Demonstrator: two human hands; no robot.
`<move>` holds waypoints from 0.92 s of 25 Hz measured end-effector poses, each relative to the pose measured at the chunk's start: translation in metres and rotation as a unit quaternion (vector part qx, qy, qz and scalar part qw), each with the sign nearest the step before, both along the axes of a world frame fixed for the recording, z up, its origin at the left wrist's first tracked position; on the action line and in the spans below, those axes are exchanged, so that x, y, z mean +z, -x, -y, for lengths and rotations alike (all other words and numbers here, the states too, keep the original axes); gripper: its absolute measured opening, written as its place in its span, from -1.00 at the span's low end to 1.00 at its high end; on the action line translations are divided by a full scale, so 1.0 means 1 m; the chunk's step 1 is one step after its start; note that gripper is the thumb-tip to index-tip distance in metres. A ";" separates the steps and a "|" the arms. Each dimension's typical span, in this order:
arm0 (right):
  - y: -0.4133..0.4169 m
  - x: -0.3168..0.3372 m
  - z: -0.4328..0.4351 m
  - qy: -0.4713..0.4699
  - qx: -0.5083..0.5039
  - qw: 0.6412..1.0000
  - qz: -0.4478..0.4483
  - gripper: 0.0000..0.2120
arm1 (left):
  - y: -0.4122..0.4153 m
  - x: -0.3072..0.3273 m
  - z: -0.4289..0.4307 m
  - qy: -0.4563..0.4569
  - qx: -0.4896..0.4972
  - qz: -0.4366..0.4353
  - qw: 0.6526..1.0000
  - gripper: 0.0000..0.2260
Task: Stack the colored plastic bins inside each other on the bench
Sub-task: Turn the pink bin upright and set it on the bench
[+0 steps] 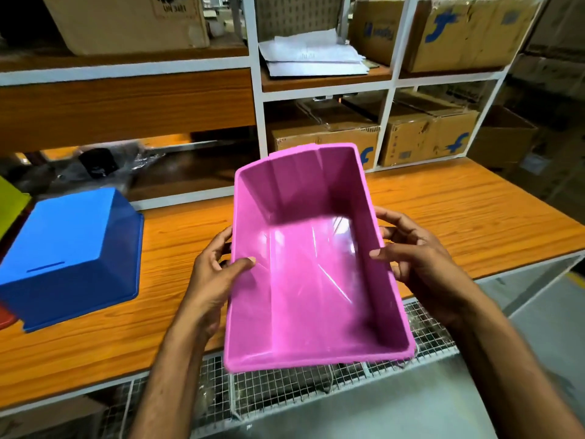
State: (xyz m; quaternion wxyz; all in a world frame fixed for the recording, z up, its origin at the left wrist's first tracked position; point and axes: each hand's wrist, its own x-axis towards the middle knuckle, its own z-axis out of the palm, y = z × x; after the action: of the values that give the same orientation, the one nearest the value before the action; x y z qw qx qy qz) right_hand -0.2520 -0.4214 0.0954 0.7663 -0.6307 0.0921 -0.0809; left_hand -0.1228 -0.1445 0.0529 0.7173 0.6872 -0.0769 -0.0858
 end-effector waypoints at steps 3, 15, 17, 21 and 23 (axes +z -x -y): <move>0.019 0.006 0.002 -0.074 0.005 0.997 -0.031 -0.35 | 0.002 -0.003 0.013 -0.032 -0.014 -0.031 0.999 -0.68; 0.152 -0.027 0.134 0.046 -0.209 0.975 -0.062 -0.36 | 0.081 0.003 0.158 -0.022 -0.233 -0.097 0.968 -0.50; 0.173 -0.038 0.167 0.027 -0.222 0.972 -0.067 -0.38 | 0.101 0.004 0.193 -0.018 -0.237 -0.081 0.968 -0.47; 0.215 -0.048 0.250 -0.064 -0.182 0.978 -0.085 -0.41 | 0.147 0.004 0.270 -0.011 -0.235 -0.101 0.967 -0.47; 0.234 -0.048 0.295 -0.087 -0.160 0.977 -0.115 -0.48 | 0.169 0.008 0.308 -0.006 -0.243 -0.109 0.964 -0.46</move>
State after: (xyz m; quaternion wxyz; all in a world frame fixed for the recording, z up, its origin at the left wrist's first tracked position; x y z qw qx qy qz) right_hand -0.4856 -0.7163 0.0473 0.7797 -0.5438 0.2859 -0.1209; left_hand -0.2922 -0.4527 0.0607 0.6746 0.6386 -0.1624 -0.3327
